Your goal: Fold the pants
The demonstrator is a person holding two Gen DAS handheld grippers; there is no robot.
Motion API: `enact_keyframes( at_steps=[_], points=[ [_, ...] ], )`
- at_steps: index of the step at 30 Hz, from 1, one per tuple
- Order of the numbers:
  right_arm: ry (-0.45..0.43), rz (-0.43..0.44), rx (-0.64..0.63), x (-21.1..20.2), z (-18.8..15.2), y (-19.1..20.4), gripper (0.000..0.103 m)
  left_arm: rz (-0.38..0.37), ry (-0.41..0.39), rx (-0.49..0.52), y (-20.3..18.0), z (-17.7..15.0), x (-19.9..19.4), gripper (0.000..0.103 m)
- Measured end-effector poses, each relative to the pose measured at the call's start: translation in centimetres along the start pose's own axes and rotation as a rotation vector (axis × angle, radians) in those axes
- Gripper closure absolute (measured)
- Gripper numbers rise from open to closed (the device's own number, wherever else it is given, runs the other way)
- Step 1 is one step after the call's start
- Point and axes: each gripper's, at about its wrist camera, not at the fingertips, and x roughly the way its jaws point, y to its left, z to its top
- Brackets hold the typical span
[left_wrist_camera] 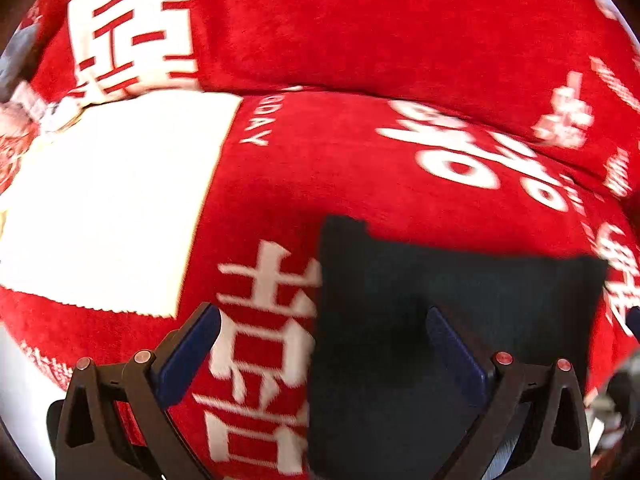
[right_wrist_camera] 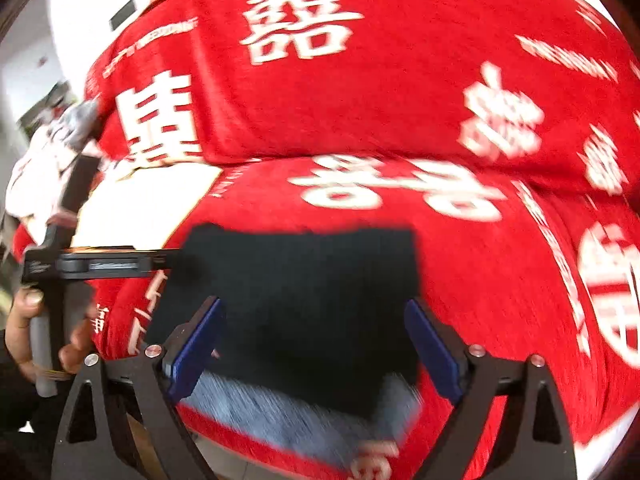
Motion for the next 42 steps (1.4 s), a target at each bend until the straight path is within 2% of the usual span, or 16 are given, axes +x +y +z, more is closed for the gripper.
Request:
enact_keyframes(
  at_steps=[2, 4, 5, 7, 8, 10, 16, 24, 26, 28, 31, 34, 37, 39, 40, 42],
  points=[
    [0.029, -0.008, -0.035, 3.2, 1.8, 1.1, 0.01, 0.028, 0.039, -0.018, 0.1, 0.9, 1.7, 0.0],
    [0.071, -0.056, -0.03, 6.0, 2.6, 1.2, 0.01, 0.043, 0.066, -0.006, -0.3, 1.0, 3.2, 0.0],
    [0.125, -0.105, -0.009, 8.1, 2.7, 0.3, 0.01, 0.041, 0.073, 0.005, -0.2, 0.9, 3.6, 0.0],
    [0.256, -0.142, 0.093, 11.6, 1.6, -2.4, 0.006, 0.031, 0.078, 0.01, -0.4, 0.9, 4.3, 0.0],
    [0.258, -0.143, 0.132, 11.7, 0.7, -3.6, 0.0, 0.024, 0.08, 0.007, -0.3, 0.9, 4.4, 0.0],
    [0.209, -0.125, 0.146, 11.4, 0.0, -4.4, 0.0, 0.018, 0.077, 0.005, -0.3, 0.8, 4.6, 0.0],
    [0.169, -0.155, 0.121, 11.0, -0.9, -4.1, 0.0, 0.023, 0.04, 0.01, -0.6, 0.6, 4.8, 0.0],
    [0.176, -0.168, 0.104, 11.6, -0.2, -3.4, 0.0, 0.015, 0.032, 0.023, -0.5, 0.5, 4.3, 0.0],
    [0.203, -0.191, 0.103, 11.0, 0.1, -3.1, 0.0, 0.001, 0.038, 0.021, -0.2, 0.4, 3.6, 0.0],
    [0.191, -0.21, 0.132, 9.3, 0.1, -2.6, 0.0, 0.005, 0.037, 0.009, 0.3, -0.1, 2.6, 0.0],
    [0.135, -0.164, 0.166, 6.5, -0.5, -1.6, 0.0, 0.005, 0.013, 0.028, 0.8, -1.4, 0.7, 0.0],
    [0.098, -0.149, 0.149, 3.4, -2.3, 0.2, 0.0, -0.055, -0.005, 0.038, 1.6, -3.8, -1.6, 0.0],
    [0.112, -0.175, 0.101, 2.4, -4.8, 1.4, 0.0, -0.049, -0.016, 0.085, 1.9, -7.0, -2.6, 0.0],
    [0.163, -0.231, 0.077, 3.3, -6.9, 1.4, 0.0, -0.006, 0.016, 0.132, 1.8, -8.7, -1.3, 0.0],
    [0.222, -0.263, 0.086, 4.5, -8.2, 0.7, 0.0, -0.005, 0.033, 0.131, 2.0, -9.2, -0.4, 0.0],
    [0.225, -0.231, 0.152, 4.7, -9.1, -0.5, 0.0, -0.054, 0.046, 0.069, 3.0, -9.3, -0.3, 0.0]
  ],
)
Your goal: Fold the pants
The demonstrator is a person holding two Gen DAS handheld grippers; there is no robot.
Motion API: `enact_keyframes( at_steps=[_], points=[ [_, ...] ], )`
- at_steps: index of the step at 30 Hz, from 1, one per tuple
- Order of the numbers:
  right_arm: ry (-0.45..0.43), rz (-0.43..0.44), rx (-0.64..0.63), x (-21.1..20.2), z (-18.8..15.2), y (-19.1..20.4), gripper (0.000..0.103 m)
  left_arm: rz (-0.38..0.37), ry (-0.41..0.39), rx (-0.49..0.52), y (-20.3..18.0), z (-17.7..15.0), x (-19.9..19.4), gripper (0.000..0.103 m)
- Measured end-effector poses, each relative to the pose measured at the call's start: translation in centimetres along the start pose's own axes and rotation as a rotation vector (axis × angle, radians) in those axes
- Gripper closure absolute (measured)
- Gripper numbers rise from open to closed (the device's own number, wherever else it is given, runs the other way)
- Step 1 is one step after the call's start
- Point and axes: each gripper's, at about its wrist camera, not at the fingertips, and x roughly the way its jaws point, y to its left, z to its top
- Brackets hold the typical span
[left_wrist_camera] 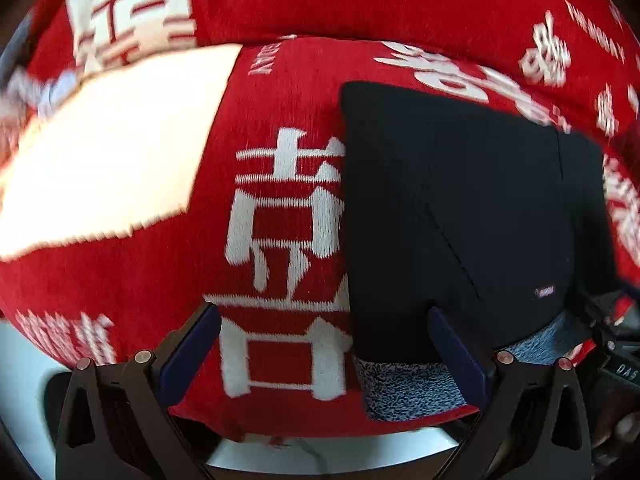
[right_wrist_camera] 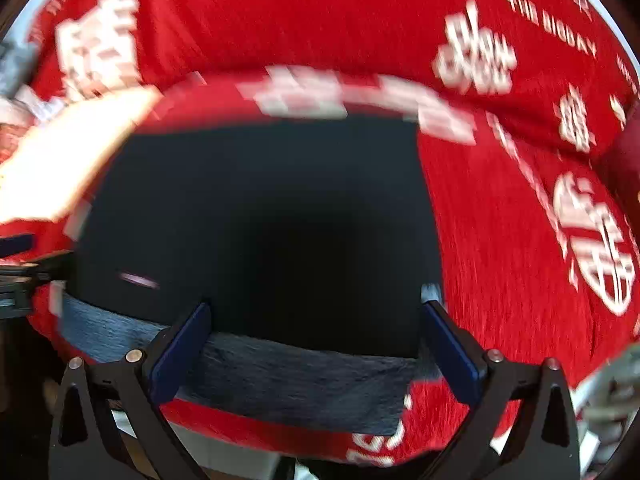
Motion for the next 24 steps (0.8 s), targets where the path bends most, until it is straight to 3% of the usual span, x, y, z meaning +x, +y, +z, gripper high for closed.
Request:
enact_keyframes(
  at_steps=[6, 10, 13, 15, 17, 19, 24],
  points=[
    [-0.062, -0.016, -0.01, -3.2, 0.3, -1.1, 0.0, -0.099, -0.052, -0.012, 0.5, 0.2, -2.7, 0.0],
    [-0.085, 0.055, 0.082, -3.5, 1.1, -3.9, 0.0, -0.232, 0.028, 0.025, -0.5, 1.5, -0.7, 0.0],
    [-0.071, 0.079, 0.145, -1.5, 1.9, -6.2, 0.0, -0.24, 0.091, 0.035, -1.5, 2.7, 1.9, 0.0],
    [-0.023, 0.165, 0.195, 0.4, 2.2, -7.6, 0.0, -0.279, 0.095, 0.037, -2.1, 3.2, 2.4, 0.0],
    [0.009, 0.323, 0.267, 2.1, 2.3, -8.9, 0.0, -0.29, 0.099, 0.07, -3.2, 3.6, 2.7, 0.0],
    [0.05, 0.409, 0.294, 3.5, 2.1, -9.2, 0.0, -0.28, 0.099, 0.104, -4.3, 3.8, 3.3, 0.0],
    [0.034, 0.466, 0.214, 4.0, 2.7, -7.5, 0.0, -0.315, 0.095, 0.056, -4.1, 4.1, 4.1, 0.0]
  ],
)
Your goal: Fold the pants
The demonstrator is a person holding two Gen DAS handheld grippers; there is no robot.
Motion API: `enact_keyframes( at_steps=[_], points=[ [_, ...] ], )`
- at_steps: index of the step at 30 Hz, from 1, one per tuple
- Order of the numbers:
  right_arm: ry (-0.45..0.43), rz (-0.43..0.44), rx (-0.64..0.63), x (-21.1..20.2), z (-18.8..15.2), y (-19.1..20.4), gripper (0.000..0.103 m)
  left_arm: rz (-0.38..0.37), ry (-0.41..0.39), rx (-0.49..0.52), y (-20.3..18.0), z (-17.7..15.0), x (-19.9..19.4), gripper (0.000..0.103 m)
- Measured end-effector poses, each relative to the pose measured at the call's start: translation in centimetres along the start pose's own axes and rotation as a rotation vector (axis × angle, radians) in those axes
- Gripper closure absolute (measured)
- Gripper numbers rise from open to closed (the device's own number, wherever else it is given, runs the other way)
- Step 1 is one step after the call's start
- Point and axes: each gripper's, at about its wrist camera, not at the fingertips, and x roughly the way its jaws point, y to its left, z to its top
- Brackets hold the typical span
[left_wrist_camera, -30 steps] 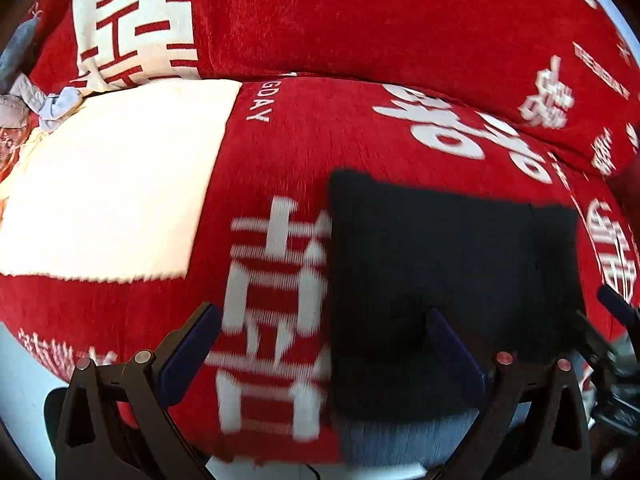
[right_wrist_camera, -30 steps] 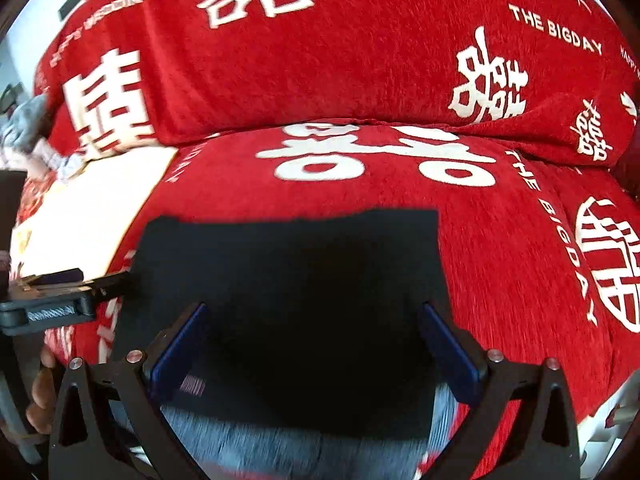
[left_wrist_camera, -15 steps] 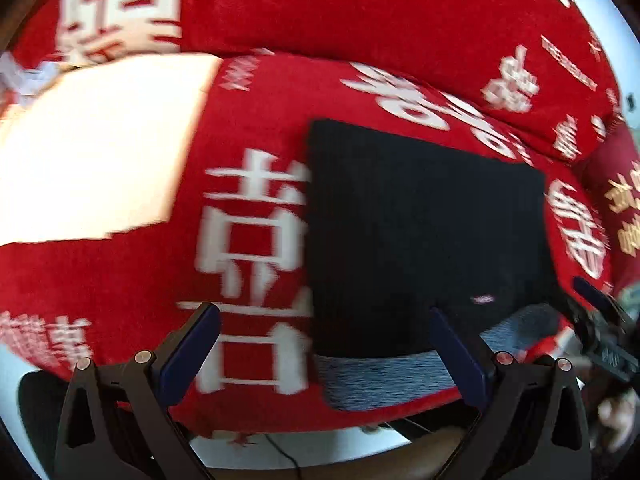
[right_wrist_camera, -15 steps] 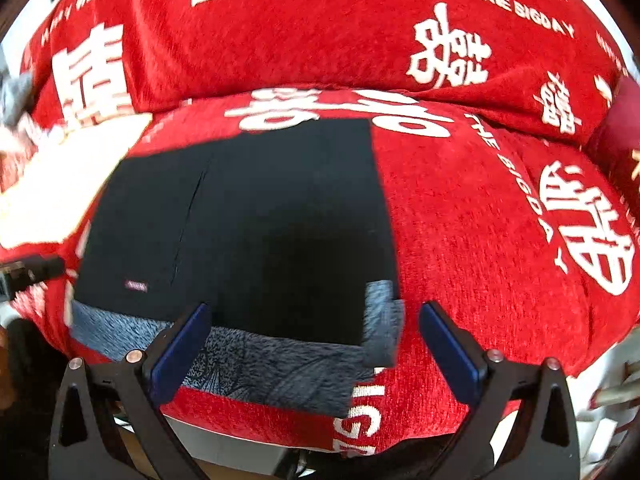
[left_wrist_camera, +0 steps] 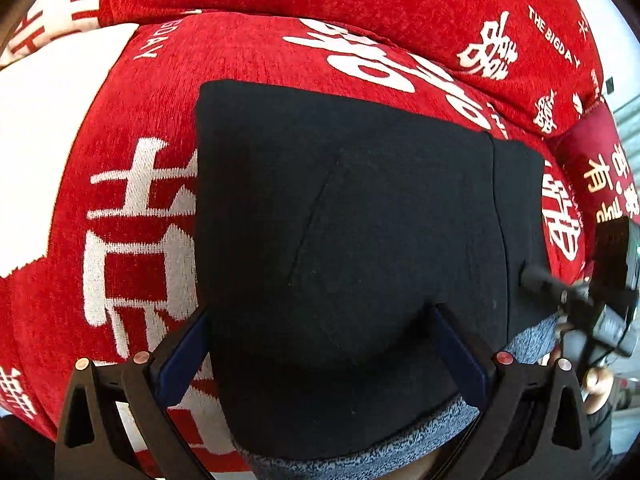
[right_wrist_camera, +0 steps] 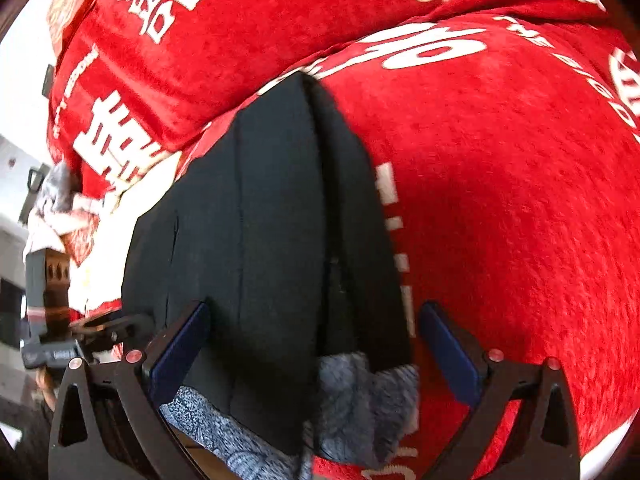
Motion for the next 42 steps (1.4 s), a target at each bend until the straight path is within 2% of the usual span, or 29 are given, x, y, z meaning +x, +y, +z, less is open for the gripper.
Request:
enact_keyframes(
  at_steps=[1, 3, 5, 7, 9, 13, 20, 27, 34, 42],
  points=[
    [0.019, 0.008, -0.038, 0.5, -0.2, 0.9, 0.0, 0.003, -0.009, 0.004, -0.1, -0.1, 0.0, 0.0],
    [0.02, -0.066, -0.116, 1.1, -0.6, 2.2, 0.0, 0.009, -0.027, 0.02, -0.2, -0.2, 0.2, 0.0],
    [0.011, -0.064, -0.11, 1.2, -0.6, 2.4, 0.001, 0.015, -0.045, 0.039, -0.6, -0.3, 0.1, 0.004],
    [0.006, -0.068, -0.111, 0.6, -0.6, 2.6, 0.012, 0.028, -0.072, 0.083, -1.6, -0.1, -0.2, 0.02],
    [-0.007, -0.062, -0.134, -0.5, -0.8, 3.3, 0.035, 0.052, -0.101, 0.132, -2.4, -0.3, -0.9, 0.033],
    [-0.025, -0.12, -0.211, -1.7, -1.2, 6.1, 0.044, 0.053, -0.119, 0.133, -2.0, -0.1, -2.1, 0.052],
    [-0.071, -0.121, -0.272, -3.7, -0.8, 10.1, 0.047, 0.064, -0.134, 0.135, -1.9, -0.3, -3.4, 0.055],
    [-0.106, -0.093, -0.307, -4.6, 0.4, 13.3, 0.047, 0.078, -0.195, 0.126, -0.4, 0.6, -7.2, 0.055],
    [-0.098, -0.069, -0.319, -2.2, 2.3, 16.1, 0.047, 0.126, -0.216, 0.096, 2.6, 2.4, -8.9, 0.055],
    [-0.044, -0.055, -0.298, 2.0, 3.7, 17.5, 0.047, 0.165, -0.188, 0.049, 6.0, 4.1, -7.7, 0.055]
  ],
)
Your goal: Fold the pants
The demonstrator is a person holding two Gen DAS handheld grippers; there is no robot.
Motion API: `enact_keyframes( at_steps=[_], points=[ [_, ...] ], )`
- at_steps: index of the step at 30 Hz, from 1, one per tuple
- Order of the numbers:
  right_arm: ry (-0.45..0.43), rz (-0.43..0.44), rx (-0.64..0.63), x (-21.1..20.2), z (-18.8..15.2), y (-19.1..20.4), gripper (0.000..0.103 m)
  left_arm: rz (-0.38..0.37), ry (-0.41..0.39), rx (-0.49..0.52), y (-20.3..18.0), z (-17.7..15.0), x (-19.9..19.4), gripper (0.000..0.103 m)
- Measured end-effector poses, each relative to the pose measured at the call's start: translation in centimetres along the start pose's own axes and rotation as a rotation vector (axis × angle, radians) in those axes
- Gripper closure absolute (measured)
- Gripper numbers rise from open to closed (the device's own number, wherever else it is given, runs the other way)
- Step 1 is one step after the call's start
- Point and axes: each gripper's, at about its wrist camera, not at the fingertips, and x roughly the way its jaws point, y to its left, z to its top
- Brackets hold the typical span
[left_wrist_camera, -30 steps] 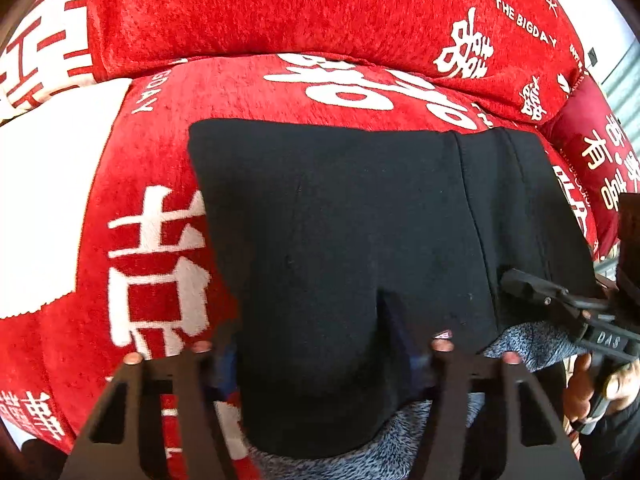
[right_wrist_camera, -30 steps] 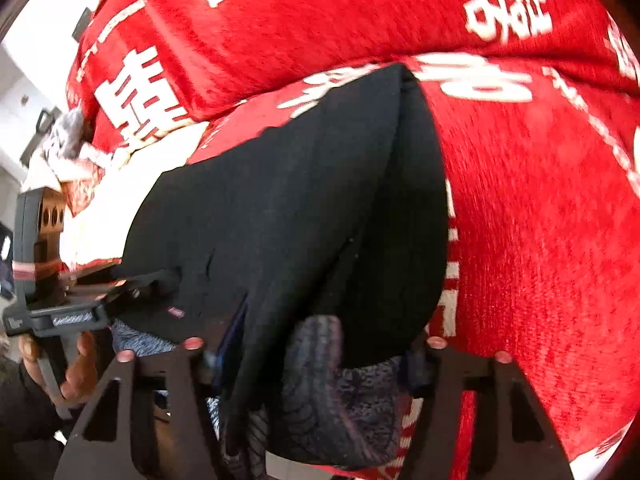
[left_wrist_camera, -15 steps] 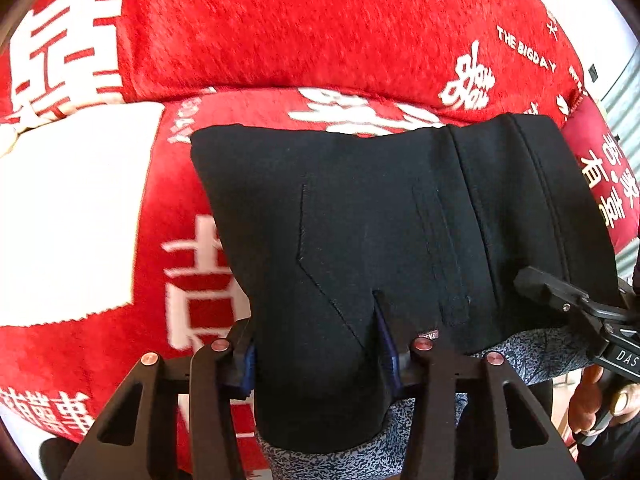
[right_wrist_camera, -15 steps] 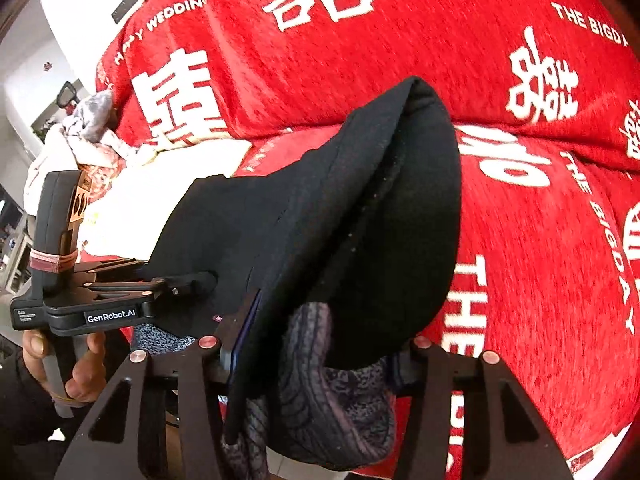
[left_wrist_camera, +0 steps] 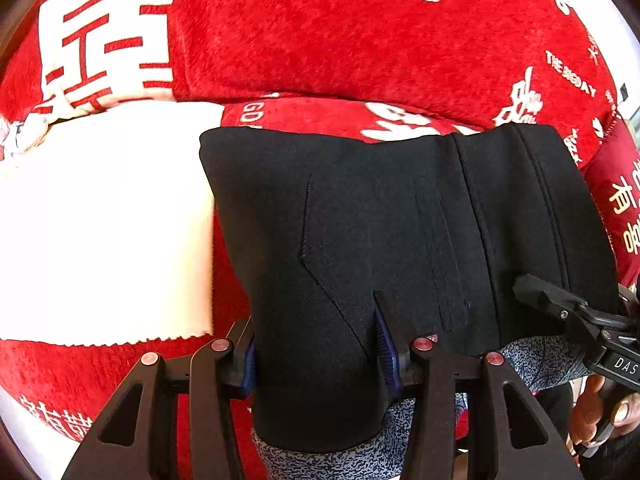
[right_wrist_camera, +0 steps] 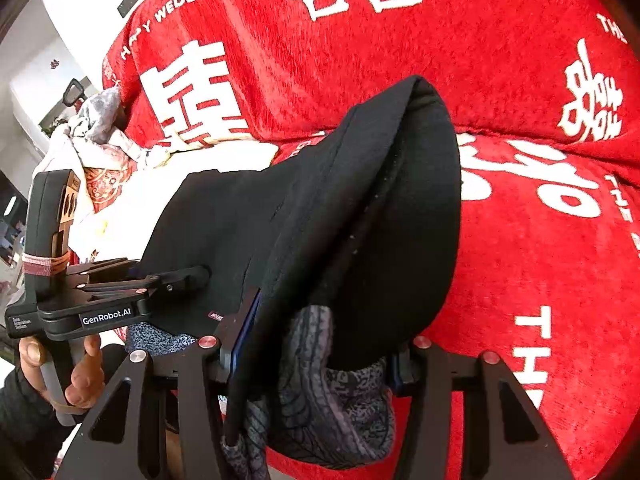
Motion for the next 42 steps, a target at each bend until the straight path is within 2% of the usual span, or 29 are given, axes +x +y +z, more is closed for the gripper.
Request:
enact_keyframes(
  at_steps=[5, 15, 22, 29, 33, 35, 38, 40, 42],
  points=[
    [0.032, -0.004, 0.018, 2.0, 0.0, 0.0, 0.047, 0.004, 0.024, -0.014, 1.1, 0.1, 1.3, 0.055],
    [-0.002, -0.017, 0.001, 0.8, 1.2, 0.7, 0.047, 0.001, -0.014, 0.0, 0.5, 1.5, -0.3, 0.055],
    [-0.005, -0.021, 0.006, 1.1, 2.4, 0.5, 0.047, 0.008, -0.005, -0.001, 0.6, 2.4, -0.1, 0.055],
    [0.05, -0.029, 0.041, 3.7, 2.2, -0.7, 0.047, 0.011, 0.054, -0.024, 1.3, 2.5, 3.1, 0.055],
    [0.064, -0.029, 0.083, 4.8, 2.0, -2.1, 0.046, -0.01, 0.052, -0.04, 1.9, 2.5, 3.6, 0.053],
    [0.07, -0.023, 0.1, 5.1, 1.9, -2.8, 0.044, -0.018, 0.053, -0.04, 2.2, 2.5, 4.0, 0.049],
    [0.089, -0.038, 0.126, 6.0, 1.4, -4.0, 0.034, -0.028, 0.056, -0.048, 2.7, 2.1, 4.3, 0.034],
    [0.107, -0.032, 0.171, 6.6, 0.9, -5.1, 0.025, -0.027, 0.061, -0.077, 3.8, 1.7, 4.3, 0.011],
    [0.116, -0.023, 0.226, 6.7, 0.7, -6.0, 0.017, -0.043, 0.073, -0.108, 4.8, 1.5, 4.2, 0.009]
  ],
)
